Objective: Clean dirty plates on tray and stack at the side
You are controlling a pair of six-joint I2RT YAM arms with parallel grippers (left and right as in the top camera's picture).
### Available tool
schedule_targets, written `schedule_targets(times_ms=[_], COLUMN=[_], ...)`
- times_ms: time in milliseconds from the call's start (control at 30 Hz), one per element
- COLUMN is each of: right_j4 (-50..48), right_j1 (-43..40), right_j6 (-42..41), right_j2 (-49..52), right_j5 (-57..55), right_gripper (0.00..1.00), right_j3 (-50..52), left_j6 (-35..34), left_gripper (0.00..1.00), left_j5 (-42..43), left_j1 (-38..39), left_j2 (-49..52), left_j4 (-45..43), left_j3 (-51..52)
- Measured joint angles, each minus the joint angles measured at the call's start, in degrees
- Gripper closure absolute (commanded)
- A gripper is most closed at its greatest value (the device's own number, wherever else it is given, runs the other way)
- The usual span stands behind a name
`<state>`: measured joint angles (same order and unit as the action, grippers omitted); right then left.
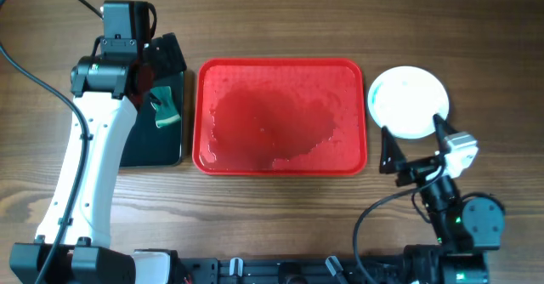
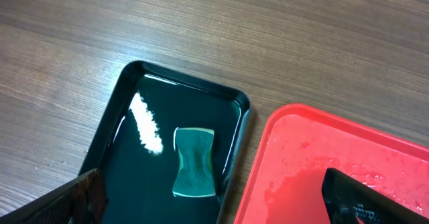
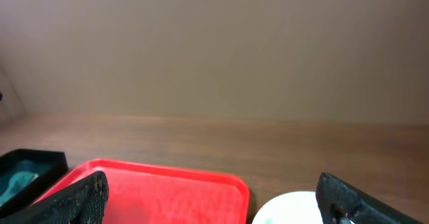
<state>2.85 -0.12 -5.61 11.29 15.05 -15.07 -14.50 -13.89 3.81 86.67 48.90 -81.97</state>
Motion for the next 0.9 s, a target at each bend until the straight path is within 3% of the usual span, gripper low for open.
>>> schedule_targets(times_ms=[233, 900], right_j4=[-2.3, -3.8], right_j1=[0.5, 0.5], right_j6=[0.6, 0.6], right_j2=[-9.6, -10.2], right_j5=[-0.2, -1.2], right_gripper=[0.0, 0.0], right_j3=[7.1, 14.7], left_j6=[0.0, 0.0], left_gripper=[0.0, 0.0], left_j5=[0.0, 0.0], left_j1=[0.0, 0.0], left_j2=[0.0, 0.0], left_j4=[0.2, 0.2], left_j3=[0.0, 0.0])
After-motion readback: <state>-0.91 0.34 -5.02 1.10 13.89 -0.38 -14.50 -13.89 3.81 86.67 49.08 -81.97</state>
